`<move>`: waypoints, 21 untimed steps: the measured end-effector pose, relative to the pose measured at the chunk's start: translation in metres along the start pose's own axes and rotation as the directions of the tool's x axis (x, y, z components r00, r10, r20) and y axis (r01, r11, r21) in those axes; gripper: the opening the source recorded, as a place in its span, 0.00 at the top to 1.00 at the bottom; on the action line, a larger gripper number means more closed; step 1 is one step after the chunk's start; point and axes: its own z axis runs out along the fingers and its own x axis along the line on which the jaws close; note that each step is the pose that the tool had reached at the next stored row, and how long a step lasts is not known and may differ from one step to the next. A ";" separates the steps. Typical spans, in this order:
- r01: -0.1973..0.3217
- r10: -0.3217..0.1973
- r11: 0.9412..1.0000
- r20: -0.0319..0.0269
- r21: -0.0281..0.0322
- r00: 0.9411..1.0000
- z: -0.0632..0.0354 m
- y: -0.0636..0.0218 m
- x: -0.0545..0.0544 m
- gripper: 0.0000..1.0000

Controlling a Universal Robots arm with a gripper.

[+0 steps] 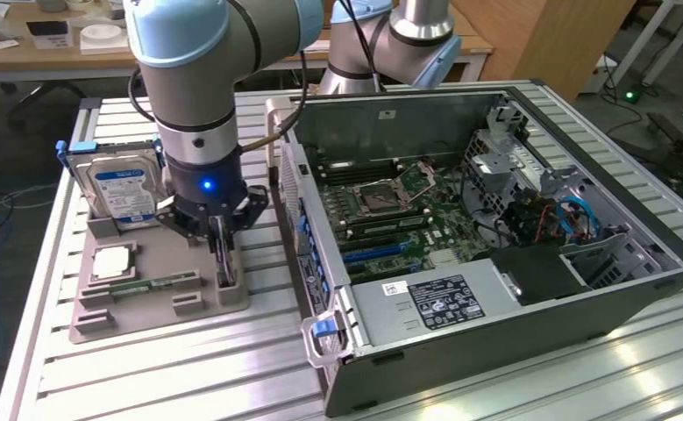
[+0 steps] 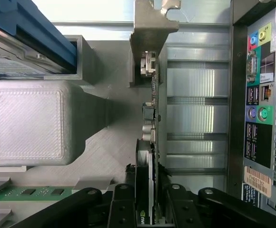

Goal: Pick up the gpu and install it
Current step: 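Pick up the gpu and move the gpu toward the slot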

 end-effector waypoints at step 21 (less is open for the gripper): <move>0.000 0.000 1.000 0.000 0.000 1.000 -0.0031 0.0001 0.000 0.73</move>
